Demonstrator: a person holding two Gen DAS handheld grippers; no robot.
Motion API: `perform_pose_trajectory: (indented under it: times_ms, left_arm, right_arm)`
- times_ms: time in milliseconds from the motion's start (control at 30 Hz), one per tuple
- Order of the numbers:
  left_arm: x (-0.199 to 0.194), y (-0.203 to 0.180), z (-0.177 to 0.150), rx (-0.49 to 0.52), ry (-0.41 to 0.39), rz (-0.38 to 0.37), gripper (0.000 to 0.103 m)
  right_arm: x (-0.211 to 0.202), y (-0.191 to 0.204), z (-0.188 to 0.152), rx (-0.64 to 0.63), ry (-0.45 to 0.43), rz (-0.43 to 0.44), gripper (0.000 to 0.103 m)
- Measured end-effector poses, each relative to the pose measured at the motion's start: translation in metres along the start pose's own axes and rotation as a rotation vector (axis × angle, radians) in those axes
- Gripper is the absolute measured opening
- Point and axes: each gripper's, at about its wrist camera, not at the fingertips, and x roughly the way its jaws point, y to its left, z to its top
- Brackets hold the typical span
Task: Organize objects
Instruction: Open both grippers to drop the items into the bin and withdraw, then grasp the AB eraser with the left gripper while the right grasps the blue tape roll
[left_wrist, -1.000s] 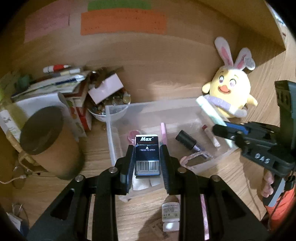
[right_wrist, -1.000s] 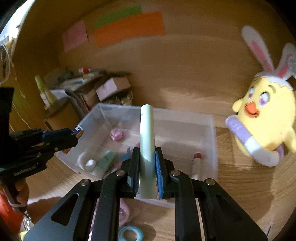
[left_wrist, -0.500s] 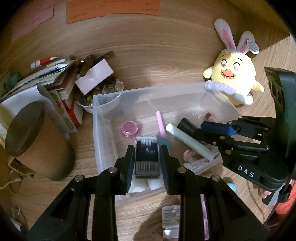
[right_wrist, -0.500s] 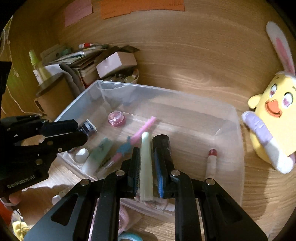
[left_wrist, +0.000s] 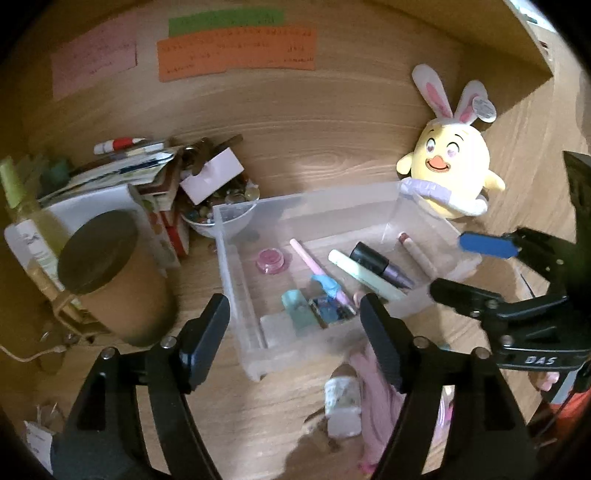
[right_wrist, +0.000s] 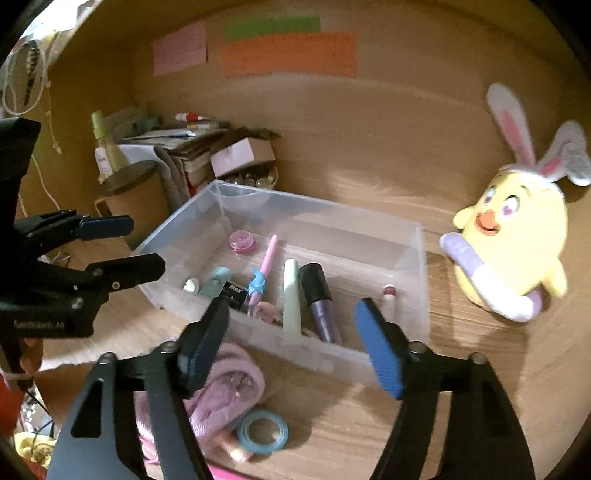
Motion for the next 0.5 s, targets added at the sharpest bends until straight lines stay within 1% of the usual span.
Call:
perform_pose_trajectory:
  times_ms: [33,133,267,333,500]
  left_arm:
    - [-0.002,0.001,-0.003,-0.001,0.001,0.003,0.079]
    - [-0.008,0.006,-0.016,-0.006,0.016,0.008,0.080]
    - [-0.010,0.018,-0.044,-0.016,0.066,0.018,0.080]
    - [-0.009,0.024,-0.059,-0.023,0.102,0.027,0.080]
    - [-0.002,0.031,-0.091,-0.040,0.184,0.012,0.080]
  right_arm:
    - [-0.004,0.002,-0.003,-0.008,-0.008,-0.012,0.071]
    - [-0.011,0.009,-0.017,-0.030,-0.007,-0.031,0.074]
    - [-0.008,0.010,-0.043,-0.028,0.044,-0.042,0.074]
    - [-0.005,0.007,-0.056,-0.008,0.068,-0.044,0.074]
    - [-0.001,0.000,-0.077,0.063,0.103,-0.037,0.074]
